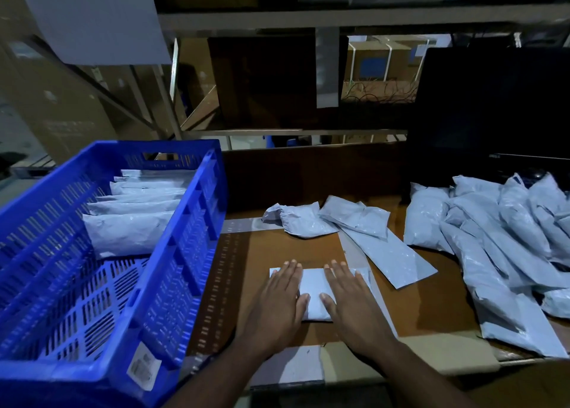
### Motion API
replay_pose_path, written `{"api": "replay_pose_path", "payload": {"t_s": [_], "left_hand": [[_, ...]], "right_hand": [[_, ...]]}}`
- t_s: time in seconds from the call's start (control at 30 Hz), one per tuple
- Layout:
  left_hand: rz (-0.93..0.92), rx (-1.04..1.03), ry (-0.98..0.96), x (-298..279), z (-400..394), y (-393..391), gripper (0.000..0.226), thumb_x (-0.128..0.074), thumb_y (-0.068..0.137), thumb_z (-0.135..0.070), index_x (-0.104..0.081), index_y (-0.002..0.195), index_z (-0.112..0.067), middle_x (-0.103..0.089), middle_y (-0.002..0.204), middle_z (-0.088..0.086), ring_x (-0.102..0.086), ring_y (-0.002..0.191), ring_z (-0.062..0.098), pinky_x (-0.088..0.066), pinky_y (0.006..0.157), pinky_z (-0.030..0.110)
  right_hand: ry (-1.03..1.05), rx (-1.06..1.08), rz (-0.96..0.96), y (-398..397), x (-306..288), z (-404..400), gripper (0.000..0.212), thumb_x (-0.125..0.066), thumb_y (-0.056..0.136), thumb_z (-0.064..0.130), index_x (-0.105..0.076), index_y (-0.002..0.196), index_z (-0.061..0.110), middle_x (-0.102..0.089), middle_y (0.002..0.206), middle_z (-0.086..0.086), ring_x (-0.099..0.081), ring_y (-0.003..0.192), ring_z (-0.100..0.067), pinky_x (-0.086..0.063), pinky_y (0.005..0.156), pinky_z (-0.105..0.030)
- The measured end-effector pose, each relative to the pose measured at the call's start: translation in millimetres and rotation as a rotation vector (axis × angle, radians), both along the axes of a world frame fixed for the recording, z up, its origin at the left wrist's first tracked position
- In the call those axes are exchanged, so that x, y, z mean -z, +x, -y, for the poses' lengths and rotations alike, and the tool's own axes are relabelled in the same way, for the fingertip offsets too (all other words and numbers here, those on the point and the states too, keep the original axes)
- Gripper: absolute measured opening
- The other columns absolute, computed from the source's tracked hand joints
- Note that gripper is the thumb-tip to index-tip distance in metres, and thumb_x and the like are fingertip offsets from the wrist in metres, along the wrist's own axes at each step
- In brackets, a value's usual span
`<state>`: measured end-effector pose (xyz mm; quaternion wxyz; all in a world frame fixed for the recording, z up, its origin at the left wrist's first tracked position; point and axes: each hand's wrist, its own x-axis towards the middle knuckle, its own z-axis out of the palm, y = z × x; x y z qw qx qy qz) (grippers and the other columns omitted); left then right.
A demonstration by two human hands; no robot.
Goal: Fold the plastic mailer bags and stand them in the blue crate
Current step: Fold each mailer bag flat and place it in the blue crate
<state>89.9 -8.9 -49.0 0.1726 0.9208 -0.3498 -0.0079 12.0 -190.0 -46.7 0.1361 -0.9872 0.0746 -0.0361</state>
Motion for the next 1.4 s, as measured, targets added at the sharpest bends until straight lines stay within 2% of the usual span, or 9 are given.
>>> {"api": "replay_pose_path", "payload": {"t_s": [0.13, 0.43, 0.6, 0.77, 0.87, 0.97, 1.07, 1.17, 1.4], "left_hand": [[-0.050, -0.028, -0.027, 4.0, -1.1, 1.5, 0.068, -0.023, 0.105, -0.056, -0.003, 0.162, -0.026, 0.002, 0.170, -0.010, 0.004, 0.155, 0.003, -0.010, 0.127, 0.034], [-0.023, -0.053, -0.023, 4.3, -2.5, -0.1, 0.073, -0.025, 0.105, -0.056, -0.002, 0.163, -0.019, 0.008, 0.166, -0.012, 0.006, 0.155, 0.005, 0.005, 0.124, 0.022], [-0.067, -0.046, 0.002, -3.5, -3.7, -2.6, 0.071, -0.026, 0.106, -0.055, 0.001, 0.163, -0.021, 0.008, 0.170, -0.007, 0.011, 0.154, 0.003, 0.005, 0.125, 0.026], [-0.103, -0.036, -0.041, -17.0, -6.3, 0.3, 0.069, -0.022, 0.106, -0.057, 0.007, 0.162, -0.029, 0.019, 0.165, -0.017, 0.019, 0.150, -0.004, 0.009, 0.124, 0.024], [-0.041, 0.007, -0.058, -20.4, -8.9, -6.2, 0.064, -0.022, 0.108, -0.050, 0.005, 0.162, -0.028, 0.018, 0.164, -0.018, 0.019, 0.149, -0.006, 0.007, 0.125, 0.024], [0.009, 0.110, 0.058, -7.7, -13.2, -15.9, 0.067, -0.010, 0.105, -0.051, -0.001, 0.163, -0.019, 0.014, 0.167, -0.008, 0.017, 0.152, 0.001, -0.002, 0.127, 0.034], [0.067, 0.115, 0.133, 1.9, -12.8, -10.1, 0.070, -0.003, 0.101, -0.050, 0.001, 0.163, -0.016, 0.013, 0.169, -0.001, 0.017, 0.153, 0.006, -0.003, 0.127, 0.039], [0.092, 0.124, 0.145, 3.0, -11.8, -10.2, 0.069, -0.005, 0.102, -0.047, -0.002, 0.163, -0.015, 0.009, 0.170, 0.001, 0.014, 0.154, 0.009, -0.002, 0.127, 0.039], [0.161, 0.121, 0.132, 6.1, -11.6, -10.9, 0.063, -0.021, 0.104, -0.042, -0.026, 0.160, -0.012, -0.017, 0.169, 0.005, -0.006, 0.156, 0.014, -0.006, 0.123, 0.037]], "right_hand": [[0.028, 0.074, -0.027, -3.3, -2.7, 7.3, 0.076, -0.018, 0.099, 0.070, 0.008, 0.159, 0.031, 0.022, 0.159, 0.015, 0.024, 0.141, 0.000, 0.022, 0.107, -0.019], [0.029, 0.106, -0.092, -14.0, 2.8, 16.9, 0.094, 0.003, 0.084, 0.083, 0.010, 0.159, 0.027, 0.015, 0.165, 0.010, 0.018, 0.148, -0.005, 0.012, 0.119, -0.028], [0.062, 0.083, -0.106, -17.0, -3.4, 16.1, 0.104, 0.014, 0.074, 0.089, 0.010, 0.159, 0.029, 0.015, 0.166, 0.010, 0.017, 0.149, -0.005, 0.008, 0.123, -0.032], [0.031, 0.061, 0.014, -10.7, -18.5, 11.7, 0.088, 0.006, 0.087, 0.080, 0.000, 0.160, 0.031, 0.008, 0.164, 0.013, 0.013, 0.150, -0.002, 0.006, 0.125, -0.040], [0.050, -0.077, 0.039, -0.1, -17.3, -2.6, 0.082, 0.009, 0.090, 0.072, -0.001, 0.159, 0.030, 0.012, 0.160, 0.017, 0.013, 0.150, -0.001, 0.007, 0.124, -0.033], [-0.029, -0.165, 0.047, -1.5, 3.1, -14.4, 0.082, 0.013, 0.094, 0.064, -0.012, 0.160, 0.022, -0.002, 0.164, 0.008, 0.003, 0.153, -0.007, 0.004, 0.123, -0.032], [-0.094, -0.107, 0.041, -1.0, 12.5, -13.9, 0.059, -0.019, 0.106, 0.045, -0.034, 0.155, 0.018, -0.032, 0.161, 0.000, -0.022, 0.150, -0.013, -0.007, 0.119, -0.036], [-0.138, -0.097, 0.052, -1.1, 7.0, -16.1, 0.055, -0.032, 0.100, 0.040, -0.053, 0.144, 0.015, -0.050, 0.150, -0.004, -0.045, 0.140, -0.018, -0.012, 0.116, -0.036], [-0.157, -0.094, 0.023, -2.1, 5.6, -15.9, 0.066, -0.009, 0.108, 0.040, -0.064, 0.134, 0.014, -0.060, 0.141, -0.005, -0.053, 0.133, -0.020, -0.010, 0.118, -0.036]]}}
